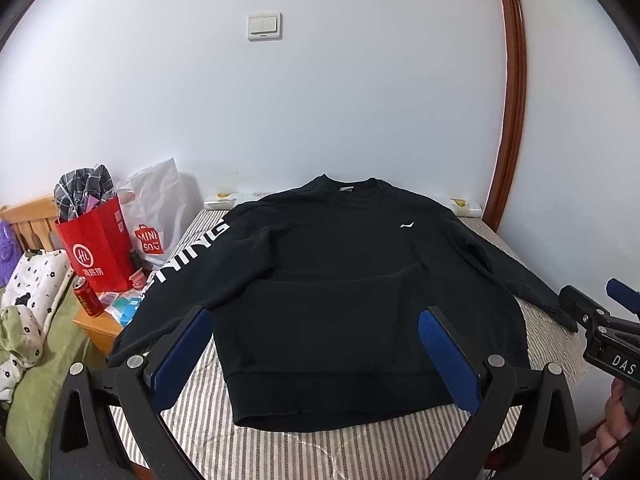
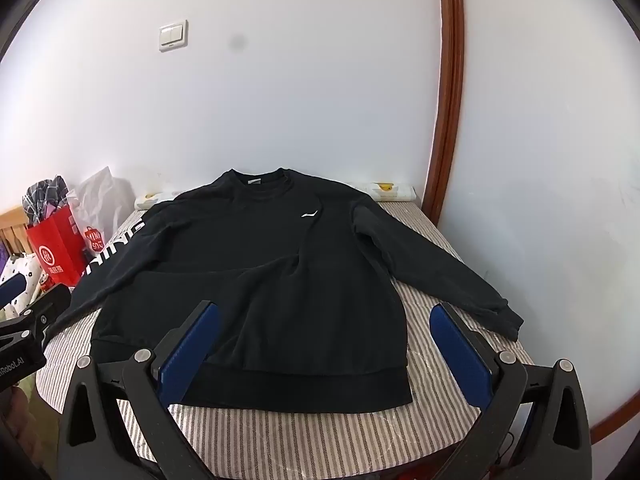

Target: Fold small clothes

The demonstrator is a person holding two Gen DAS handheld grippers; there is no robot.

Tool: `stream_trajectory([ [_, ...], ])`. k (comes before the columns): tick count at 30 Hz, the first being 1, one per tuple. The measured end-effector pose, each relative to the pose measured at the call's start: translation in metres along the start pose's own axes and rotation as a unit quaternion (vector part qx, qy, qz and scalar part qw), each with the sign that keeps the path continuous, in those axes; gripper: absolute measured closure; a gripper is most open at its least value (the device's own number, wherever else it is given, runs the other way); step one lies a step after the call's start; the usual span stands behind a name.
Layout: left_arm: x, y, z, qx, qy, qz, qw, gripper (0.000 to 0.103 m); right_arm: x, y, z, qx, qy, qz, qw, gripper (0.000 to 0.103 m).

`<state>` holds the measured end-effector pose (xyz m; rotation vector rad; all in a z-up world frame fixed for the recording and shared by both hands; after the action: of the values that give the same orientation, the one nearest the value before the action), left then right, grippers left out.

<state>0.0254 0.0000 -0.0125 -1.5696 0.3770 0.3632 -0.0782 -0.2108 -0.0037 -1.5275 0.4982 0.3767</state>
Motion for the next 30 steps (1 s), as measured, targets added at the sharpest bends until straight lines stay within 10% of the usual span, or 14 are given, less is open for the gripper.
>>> stream_trajectory([
  [30,-0.0026,0.0008,-0.0004,-0.006,0.000,-0.002,1.0000,0.000,-0.0061,0.0014,0.0097,-0.003,0.000,0.001,1.000,0.000],
])
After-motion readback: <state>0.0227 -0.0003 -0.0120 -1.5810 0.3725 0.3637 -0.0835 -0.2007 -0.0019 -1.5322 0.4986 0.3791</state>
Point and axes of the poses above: each gripper's, at about its wrist camera, not at the fingertips, and x roughly the way its jaws point, z to its left, y to its underside, the point moved 3 cm from there along x, roughly the way its jaws point, and after that the axes turned 5 degrees about -z, right-handed, at the moved point
